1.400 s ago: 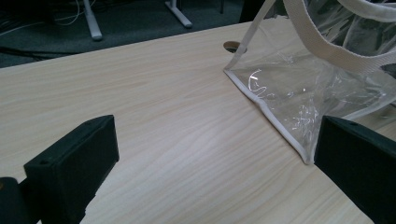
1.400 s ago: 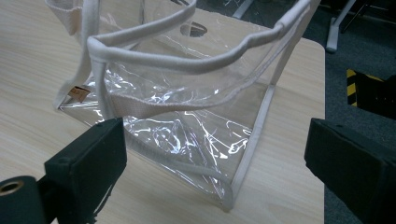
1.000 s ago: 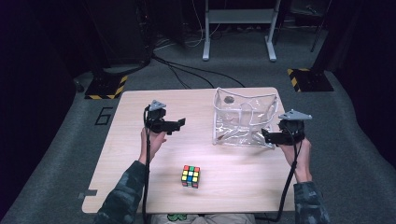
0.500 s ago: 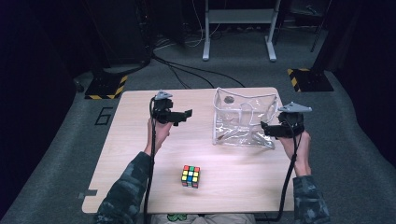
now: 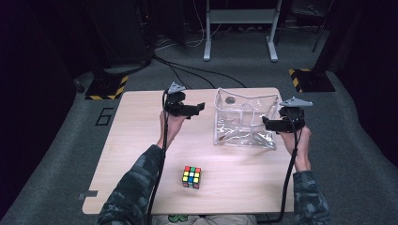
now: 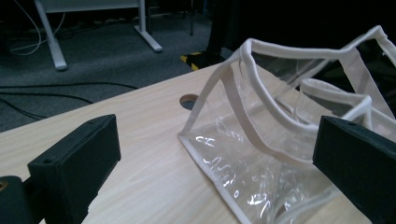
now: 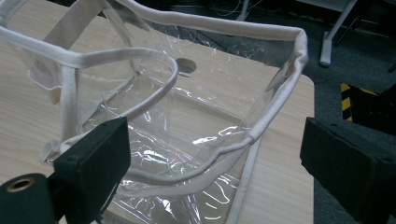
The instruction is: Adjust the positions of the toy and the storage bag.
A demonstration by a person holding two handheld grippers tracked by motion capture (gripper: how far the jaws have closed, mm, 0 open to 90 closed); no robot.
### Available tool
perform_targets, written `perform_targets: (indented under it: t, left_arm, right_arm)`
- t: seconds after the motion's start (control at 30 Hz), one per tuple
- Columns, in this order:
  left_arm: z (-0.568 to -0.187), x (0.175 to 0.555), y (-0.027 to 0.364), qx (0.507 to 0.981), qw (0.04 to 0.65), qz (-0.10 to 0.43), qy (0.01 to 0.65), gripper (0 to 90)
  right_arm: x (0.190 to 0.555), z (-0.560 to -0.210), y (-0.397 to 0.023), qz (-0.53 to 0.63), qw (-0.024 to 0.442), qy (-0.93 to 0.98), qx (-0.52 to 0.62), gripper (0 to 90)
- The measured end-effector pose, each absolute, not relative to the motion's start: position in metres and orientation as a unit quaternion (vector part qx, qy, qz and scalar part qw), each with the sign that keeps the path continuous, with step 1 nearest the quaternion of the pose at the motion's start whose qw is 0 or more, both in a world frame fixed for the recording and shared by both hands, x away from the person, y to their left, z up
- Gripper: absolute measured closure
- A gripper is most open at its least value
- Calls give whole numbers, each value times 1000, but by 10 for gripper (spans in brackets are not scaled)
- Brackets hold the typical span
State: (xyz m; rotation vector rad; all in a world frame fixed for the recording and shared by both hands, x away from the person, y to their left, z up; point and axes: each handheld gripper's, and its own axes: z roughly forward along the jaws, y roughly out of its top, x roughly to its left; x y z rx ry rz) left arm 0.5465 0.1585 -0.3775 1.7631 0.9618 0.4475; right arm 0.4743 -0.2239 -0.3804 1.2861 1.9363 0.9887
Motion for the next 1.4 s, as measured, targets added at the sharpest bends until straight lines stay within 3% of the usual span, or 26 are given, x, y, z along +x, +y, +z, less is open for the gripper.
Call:
perform_targets:
  t: [0.37,0.83,1.13,1.3,1.33,1.37,1.4]
  left_arm:
    - [-376,560,132,735,513,197,397,49]
    - [-384,570,98,756,493,186,389,174]
    - [-394,576,85,776,454,175,401,416]
    - [-400,576,78,780,450,178,396,646]
    - [-400,576,78,780,450,178,396,697]
    - [-401,576,77,783,448,180,392,697]
    - [-401,575,76,784,445,187,390,764]
  right_arm:
    - [483,-382,-227,373,308,723,494,110]
    - [492,-390,-229,376,301,718,503,146]
    - [495,-394,-228,379,296,714,509,246]
    - [499,-399,-226,374,296,712,516,477]
    - [499,-399,-226,374,296,712,516,477]
    - [498,-400,-226,373,302,709,516,522]
    - [497,-401,-226,374,311,705,516,599]
